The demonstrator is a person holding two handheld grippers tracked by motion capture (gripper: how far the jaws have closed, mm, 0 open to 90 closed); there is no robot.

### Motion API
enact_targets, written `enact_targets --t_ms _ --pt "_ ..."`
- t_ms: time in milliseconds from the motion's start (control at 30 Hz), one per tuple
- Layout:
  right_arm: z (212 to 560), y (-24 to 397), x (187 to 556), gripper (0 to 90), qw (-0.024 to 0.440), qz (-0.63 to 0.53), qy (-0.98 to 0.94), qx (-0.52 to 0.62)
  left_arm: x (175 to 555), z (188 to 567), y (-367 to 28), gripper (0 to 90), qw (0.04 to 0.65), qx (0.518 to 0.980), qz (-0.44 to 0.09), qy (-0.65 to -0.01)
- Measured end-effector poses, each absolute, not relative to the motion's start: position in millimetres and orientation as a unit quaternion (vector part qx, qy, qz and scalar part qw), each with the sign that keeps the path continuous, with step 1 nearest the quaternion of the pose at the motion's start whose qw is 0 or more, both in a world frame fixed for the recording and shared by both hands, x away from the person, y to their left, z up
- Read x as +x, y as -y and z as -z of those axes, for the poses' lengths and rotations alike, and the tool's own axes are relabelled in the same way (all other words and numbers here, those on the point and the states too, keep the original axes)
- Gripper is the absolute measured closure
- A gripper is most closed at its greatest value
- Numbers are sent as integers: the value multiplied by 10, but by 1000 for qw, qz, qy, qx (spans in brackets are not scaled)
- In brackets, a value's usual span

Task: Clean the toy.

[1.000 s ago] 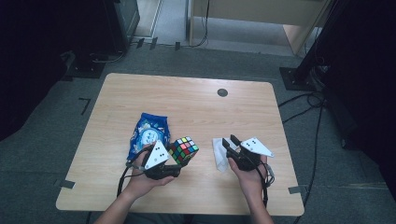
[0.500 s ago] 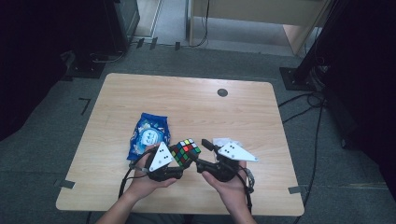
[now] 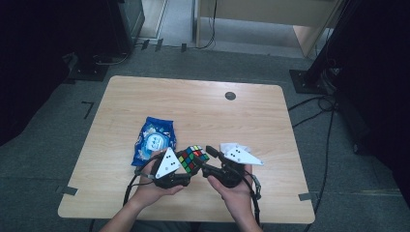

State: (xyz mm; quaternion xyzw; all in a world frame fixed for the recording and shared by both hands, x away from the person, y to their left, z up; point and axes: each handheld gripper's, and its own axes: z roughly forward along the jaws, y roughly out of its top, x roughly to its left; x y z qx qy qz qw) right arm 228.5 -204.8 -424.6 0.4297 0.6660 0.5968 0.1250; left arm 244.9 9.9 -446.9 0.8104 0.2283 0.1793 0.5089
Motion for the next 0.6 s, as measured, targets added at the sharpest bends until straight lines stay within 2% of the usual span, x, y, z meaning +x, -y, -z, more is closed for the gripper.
enact_targets --t_ms 333,467,600 --pt "4324 2163 2346 422 143 -592 -658 443 2466 4473 -107 343 509 811 -172 -230" --pt "4349 2288 2378 408 190 -586 -666 421 2571 4411 -252 343 522 793 -160 -269" --pt "4505 2373 2416 358 202 -582 -692 376 2672 4355 -428 343 525 782 -153 -299"
